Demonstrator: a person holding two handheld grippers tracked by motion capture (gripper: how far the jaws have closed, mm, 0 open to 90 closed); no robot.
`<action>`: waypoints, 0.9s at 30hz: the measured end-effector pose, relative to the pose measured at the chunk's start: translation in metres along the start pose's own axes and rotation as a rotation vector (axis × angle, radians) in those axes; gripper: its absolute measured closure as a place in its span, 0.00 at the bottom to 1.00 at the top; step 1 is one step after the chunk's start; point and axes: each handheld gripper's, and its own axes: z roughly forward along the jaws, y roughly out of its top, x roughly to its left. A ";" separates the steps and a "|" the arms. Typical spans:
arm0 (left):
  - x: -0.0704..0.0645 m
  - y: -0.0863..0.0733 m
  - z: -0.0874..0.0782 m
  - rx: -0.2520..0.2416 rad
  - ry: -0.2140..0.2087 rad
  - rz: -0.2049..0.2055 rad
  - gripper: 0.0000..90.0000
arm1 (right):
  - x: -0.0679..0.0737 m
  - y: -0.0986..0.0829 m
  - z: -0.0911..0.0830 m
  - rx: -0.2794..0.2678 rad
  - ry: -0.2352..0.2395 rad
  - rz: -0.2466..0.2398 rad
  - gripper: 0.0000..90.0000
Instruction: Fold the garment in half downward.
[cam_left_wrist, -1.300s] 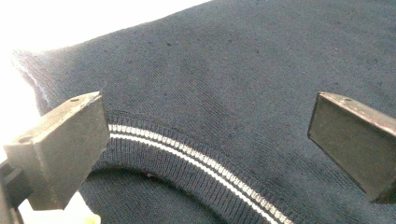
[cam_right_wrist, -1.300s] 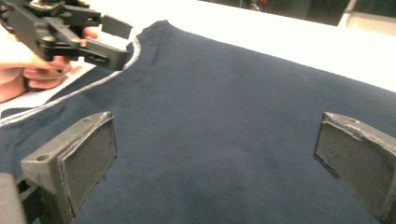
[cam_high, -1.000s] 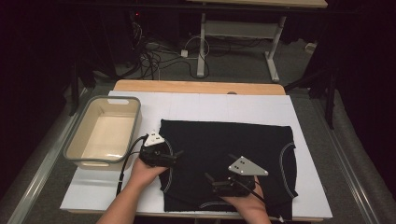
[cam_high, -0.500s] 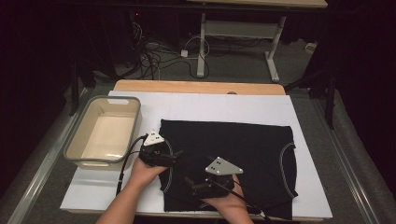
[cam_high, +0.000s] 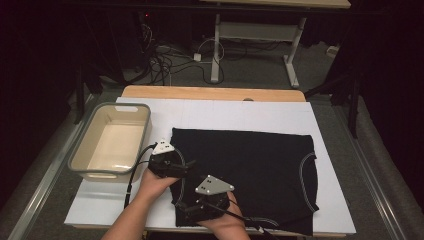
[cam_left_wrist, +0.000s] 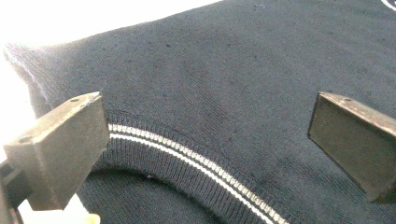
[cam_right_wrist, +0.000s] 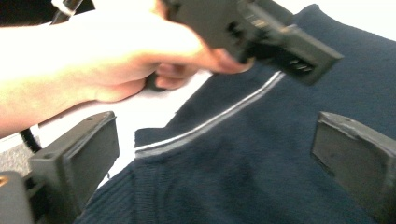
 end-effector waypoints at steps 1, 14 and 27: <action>0.000 0.000 0.000 0.000 0.000 -0.002 0.00 | 0.003 0.000 0.001 0.008 0.007 0.002 0.10; -0.001 0.000 0.000 0.001 0.003 0.006 0.00 | 0.034 -0.006 0.021 0.204 0.054 -0.076 0.38; -0.001 0.000 0.000 -0.004 0.000 0.004 0.00 | 0.037 -0.005 0.022 0.235 0.006 -0.150 0.59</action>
